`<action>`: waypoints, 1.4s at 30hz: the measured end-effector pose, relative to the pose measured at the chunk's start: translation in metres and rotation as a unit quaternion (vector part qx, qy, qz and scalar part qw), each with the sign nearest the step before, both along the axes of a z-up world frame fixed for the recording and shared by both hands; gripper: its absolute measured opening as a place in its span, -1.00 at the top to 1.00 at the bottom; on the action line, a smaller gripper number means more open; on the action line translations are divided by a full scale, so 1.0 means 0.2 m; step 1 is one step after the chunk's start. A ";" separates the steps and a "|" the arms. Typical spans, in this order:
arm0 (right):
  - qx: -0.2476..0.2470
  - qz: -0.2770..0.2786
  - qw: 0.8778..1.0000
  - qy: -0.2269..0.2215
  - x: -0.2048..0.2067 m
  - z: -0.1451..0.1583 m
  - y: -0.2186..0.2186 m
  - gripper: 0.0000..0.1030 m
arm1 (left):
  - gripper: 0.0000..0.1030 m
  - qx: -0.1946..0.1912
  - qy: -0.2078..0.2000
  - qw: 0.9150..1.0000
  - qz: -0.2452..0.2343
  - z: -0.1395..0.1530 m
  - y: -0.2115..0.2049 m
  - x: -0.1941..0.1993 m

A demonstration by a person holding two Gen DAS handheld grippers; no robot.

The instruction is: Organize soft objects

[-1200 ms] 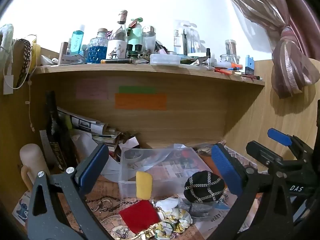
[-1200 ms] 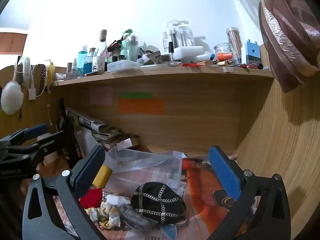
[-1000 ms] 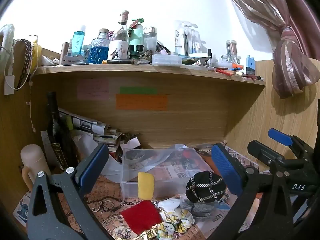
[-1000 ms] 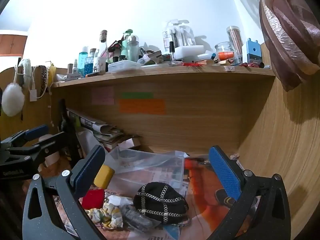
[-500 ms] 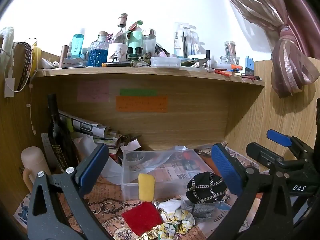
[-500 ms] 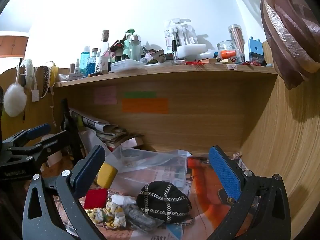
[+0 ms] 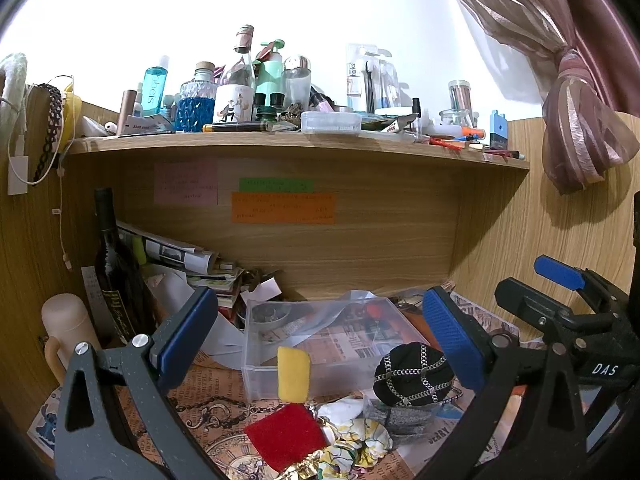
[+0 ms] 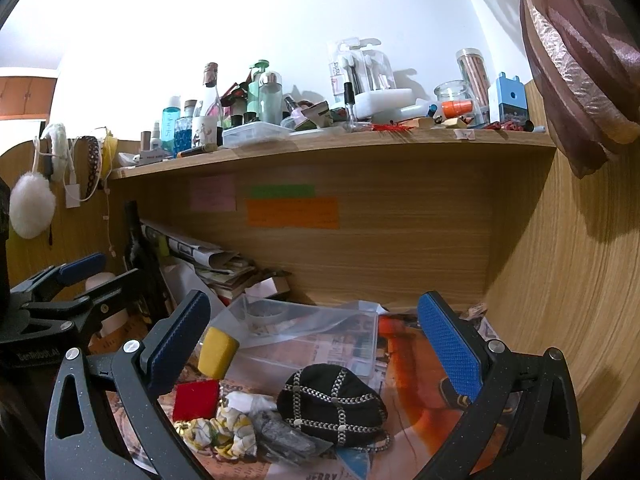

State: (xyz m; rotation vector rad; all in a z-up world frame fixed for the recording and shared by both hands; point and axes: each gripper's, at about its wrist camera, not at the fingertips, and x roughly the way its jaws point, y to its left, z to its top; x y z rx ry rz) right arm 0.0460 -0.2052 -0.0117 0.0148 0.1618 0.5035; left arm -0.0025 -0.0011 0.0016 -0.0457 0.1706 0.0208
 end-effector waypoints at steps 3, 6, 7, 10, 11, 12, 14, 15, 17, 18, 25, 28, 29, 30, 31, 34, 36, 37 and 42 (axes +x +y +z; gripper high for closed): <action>0.002 0.001 1.000 0.003 0.01 0.00 0.00 -1.00 | -1.00 0.000 0.001 1.000 -0.001 0.00 0.00 0.00; 0.003 0.001 1.000 0.004 0.01 0.00 0.00 -1.00 | -1.00 0.001 0.000 1.000 0.000 0.00 0.00 0.00; 0.002 0.002 1.000 0.003 0.01 0.00 -0.01 -1.00 | -1.00 0.001 0.000 1.000 0.000 0.00 0.00 0.00; 0.003 0.002 1.000 0.003 0.00 0.00 -0.01 -1.00 | -1.00 0.001 0.000 1.000 -0.001 0.00 0.00 0.00; 0.003 0.002 1.000 0.003 0.01 0.00 -0.01 -1.00 | -1.00 0.001 0.000 1.000 -0.001 0.00 0.00 0.00; 0.003 0.003 1.000 0.003 0.00 0.00 -0.01 -1.00 | -1.00 0.001 0.000 1.000 -0.001 0.00 0.00 0.00; 0.003 0.003 1.000 0.002 0.00 0.00 0.00 -1.00 | -1.00 0.000 0.000 1.000 -0.001 0.00 0.00 0.00; 0.004 0.003 1.000 0.002 0.00 0.00 0.00 -1.00 | -1.00 0.000 0.001 1.000 -0.001 0.00 0.00 0.00; 0.005 0.004 1.000 0.001 0.00 0.00 0.00 -1.00 | -1.00 0.001 0.000 1.000 -0.001 0.00 0.00 0.00; 0.005 0.004 1.000 0.001 0.00 0.00 0.00 -1.00 | -1.00 0.001 0.000 1.000 -0.001 0.00 0.00 0.00; 0.006 0.005 1.000 0.001 -0.01 0.00 -0.01 -1.00 | -1.00 0.001 -0.001 1.000 -0.002 -0.01 0.00 0.00; 0.006 0.005 1.000 0.001 -0.01 0.00 -0.01 -1.00 | -1.00 0.002 -0.001 1.000 -0.002 -0.01 0.01 0.01; 0.006 0.006 1.000 0.000 -0.01 0.01 -0.01 -1.00 | -1.00 0.001 -0.002 1.000 -0.002 -0.01 0.01 0.01; 0.006 0.006 1.000 0.000 -0.01 0.01 0.00 -1.00 | -1.00 0.002 -0.002 1.000 -0.002 -0.01 0.01 0.01; 0.006 0.006 1.000 0.000 -0.01 0.01 0.00 -1.00 | -1.00 0.002 -0.002 1.000 -0.002 -0.01 0.01 0.01; 0.006 0.007 1.000 0.001 -0.01 0.01 0.00 -1.00 | -1.00 0.001 -0.002 1.000 -0.001 -0.01 0.01 0.01; 0.006 0.007 1.000 0.001 -0.02 0.01 0.00 -1.00 | -1.00 0.000 -0.002 1.000 -0.002 -0.01 0.01 0.01; 0.006 0.007 1.000 0.001 -0.01 0.01 0.00 -1.00 | -1.00 -0.001 -0.003 1.000 -0.001 -0.01 0.01 0.01; 0.005 0.008 1.000 0.003 -0.01 0.01 0.01 -1.00 | -1.00 0.000 -0.002 1.000 -0.002 -0.01 0.01 0.01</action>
